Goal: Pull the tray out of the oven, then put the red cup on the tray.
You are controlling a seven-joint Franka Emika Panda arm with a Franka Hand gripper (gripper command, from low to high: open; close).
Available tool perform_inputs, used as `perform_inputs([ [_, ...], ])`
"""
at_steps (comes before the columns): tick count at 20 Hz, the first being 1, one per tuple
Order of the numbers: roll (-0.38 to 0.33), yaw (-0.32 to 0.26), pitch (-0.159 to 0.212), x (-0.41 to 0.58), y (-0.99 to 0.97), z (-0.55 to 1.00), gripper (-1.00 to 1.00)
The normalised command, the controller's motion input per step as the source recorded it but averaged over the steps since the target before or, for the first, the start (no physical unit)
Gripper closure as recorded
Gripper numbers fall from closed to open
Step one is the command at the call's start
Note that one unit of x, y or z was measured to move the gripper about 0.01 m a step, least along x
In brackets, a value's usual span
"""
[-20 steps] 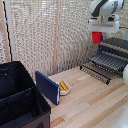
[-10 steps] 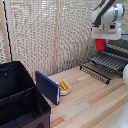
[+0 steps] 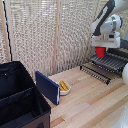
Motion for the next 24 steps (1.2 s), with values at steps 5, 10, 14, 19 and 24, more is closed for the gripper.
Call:
perform_inputs([
  [5, -0.001, -0.015, -0.008, -0.003, -0.35, -0.11, 1.0],
  [10, 0.011, 0.0, -0.036, -0.005, -0.15, 0.05, -1.0],
  [14, 0.028, 0.0, -0.054, 0.006, -0.04, 0.27, -1.0],
  [19, 0.044, 0.0, -0.057, 0.062, 0.0, 0.44, -1.0],
  [24, 0.075, -0.007, -0.043, 0.143, 0.0, 0.71, -1.0],
])
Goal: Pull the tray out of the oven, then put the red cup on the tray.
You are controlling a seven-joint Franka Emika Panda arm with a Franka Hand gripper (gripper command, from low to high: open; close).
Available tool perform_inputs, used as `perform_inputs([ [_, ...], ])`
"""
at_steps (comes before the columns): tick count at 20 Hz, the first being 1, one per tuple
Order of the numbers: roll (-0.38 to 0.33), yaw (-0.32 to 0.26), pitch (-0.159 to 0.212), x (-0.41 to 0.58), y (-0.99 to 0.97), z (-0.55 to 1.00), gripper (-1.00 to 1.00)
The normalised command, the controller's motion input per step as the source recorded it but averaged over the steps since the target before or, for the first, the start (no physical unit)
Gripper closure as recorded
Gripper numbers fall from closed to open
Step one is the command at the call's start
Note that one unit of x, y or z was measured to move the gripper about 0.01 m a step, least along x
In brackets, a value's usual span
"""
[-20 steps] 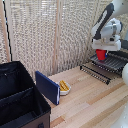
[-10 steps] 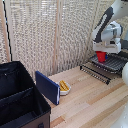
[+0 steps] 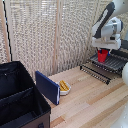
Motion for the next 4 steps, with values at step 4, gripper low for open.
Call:
perform_inputs([
  [4, 0.089, -0.045, 0.034, 0.205, 0.0, 0.67, -1.0],
])
